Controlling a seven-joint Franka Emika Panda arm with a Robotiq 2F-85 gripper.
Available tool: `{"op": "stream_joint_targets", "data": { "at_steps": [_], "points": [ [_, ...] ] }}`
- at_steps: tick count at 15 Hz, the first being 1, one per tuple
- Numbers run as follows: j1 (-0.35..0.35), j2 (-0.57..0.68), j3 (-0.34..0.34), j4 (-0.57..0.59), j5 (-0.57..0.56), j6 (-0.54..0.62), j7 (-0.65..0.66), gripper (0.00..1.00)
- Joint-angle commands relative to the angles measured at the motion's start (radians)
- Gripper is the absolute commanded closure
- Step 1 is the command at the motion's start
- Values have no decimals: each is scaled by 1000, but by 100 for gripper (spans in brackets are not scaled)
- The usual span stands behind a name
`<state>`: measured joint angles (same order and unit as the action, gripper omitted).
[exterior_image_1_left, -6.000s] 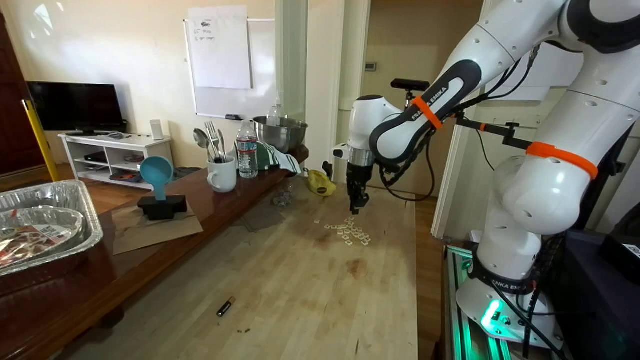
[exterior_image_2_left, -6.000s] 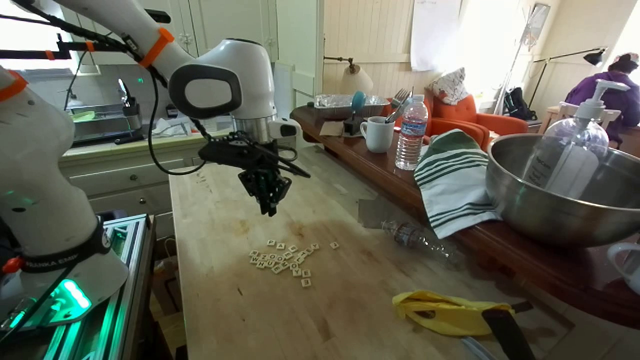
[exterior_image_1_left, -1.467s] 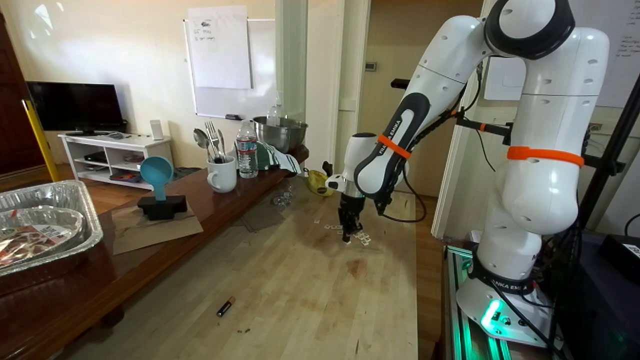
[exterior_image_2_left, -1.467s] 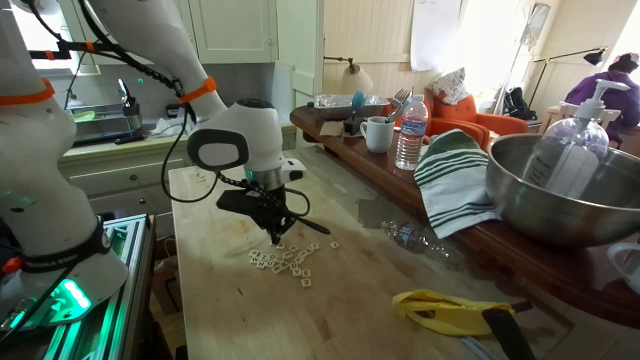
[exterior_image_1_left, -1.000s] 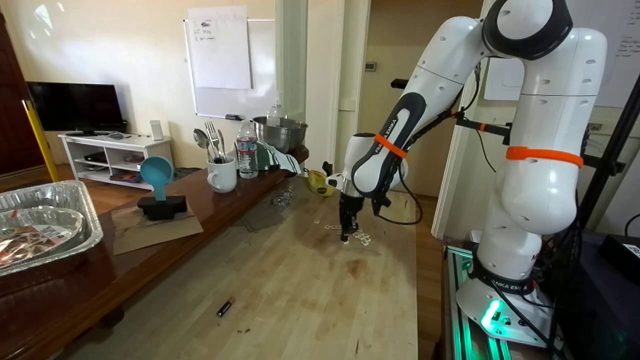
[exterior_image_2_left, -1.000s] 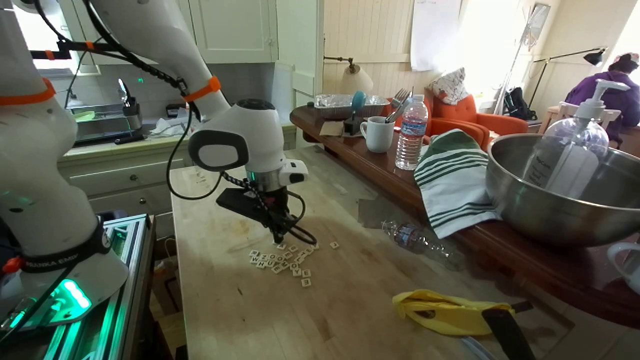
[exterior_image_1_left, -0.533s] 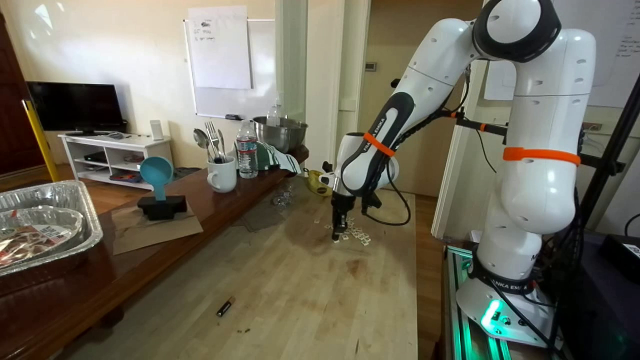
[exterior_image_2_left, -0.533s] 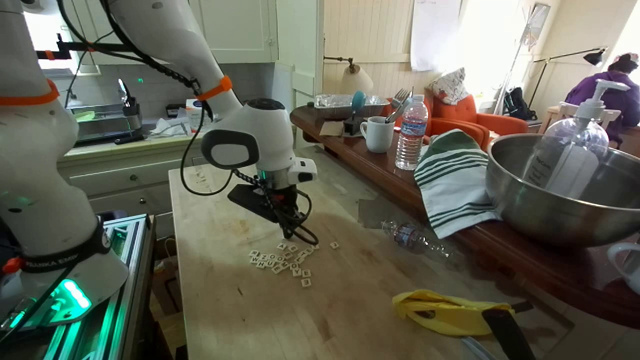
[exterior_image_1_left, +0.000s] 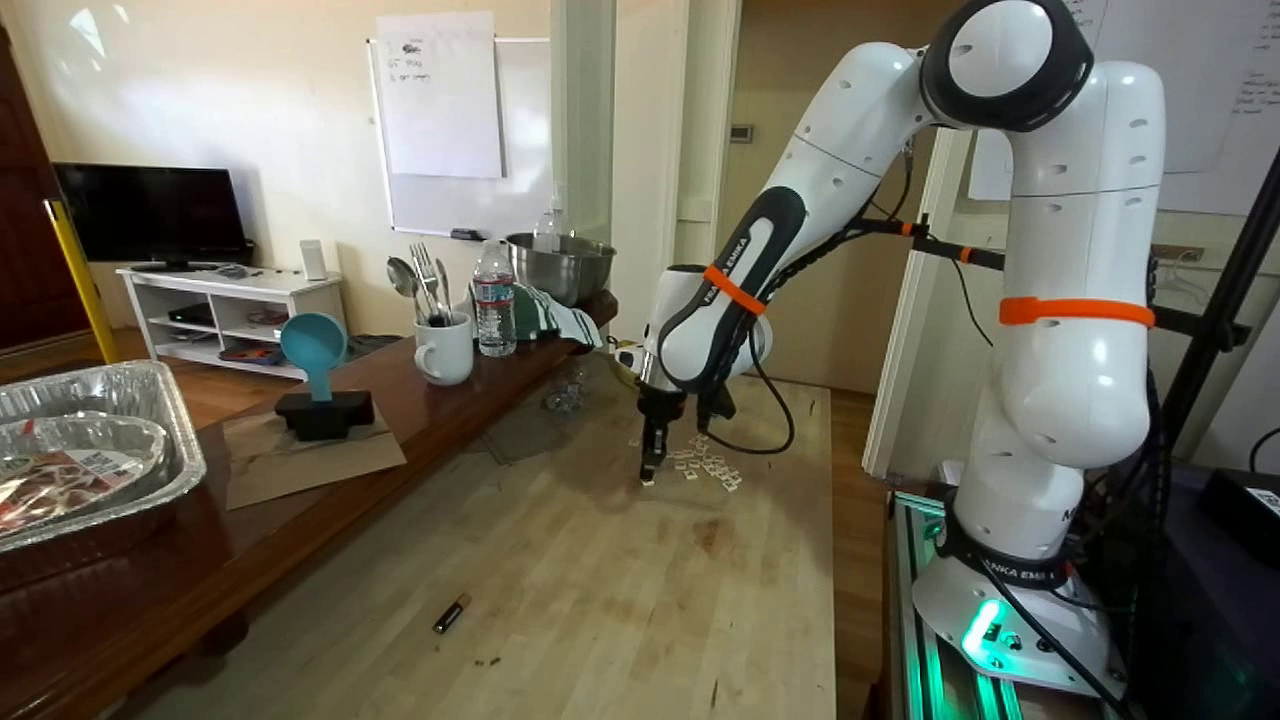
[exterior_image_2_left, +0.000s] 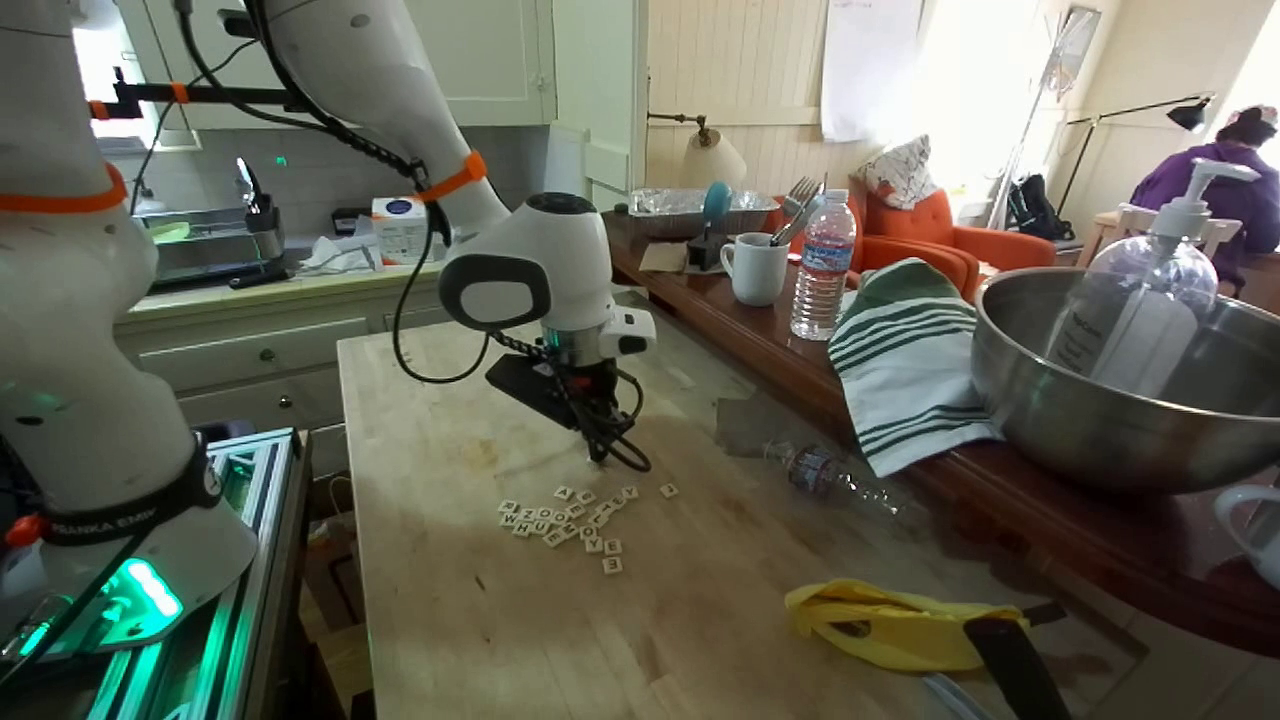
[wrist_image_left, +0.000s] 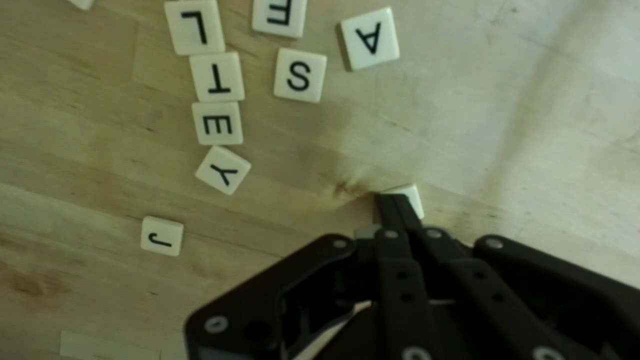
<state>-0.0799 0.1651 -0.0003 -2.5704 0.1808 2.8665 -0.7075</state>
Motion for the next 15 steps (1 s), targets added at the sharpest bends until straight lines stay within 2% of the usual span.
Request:
{"op": "stream_joint_targets", "data": {
  "at_steps": [1, 10, 12, 15],
  "points": [
    [-8, 72, 32, 52, -28, -32, 77, 100],
    [17, 52, 21, 45, -110, -35, 393, 100],
    [-2, 4, 48, 31, -73, -39, 377, 100],
    [18, -59, 22, 0, -132, -19, 423, 100]
  ]
}}
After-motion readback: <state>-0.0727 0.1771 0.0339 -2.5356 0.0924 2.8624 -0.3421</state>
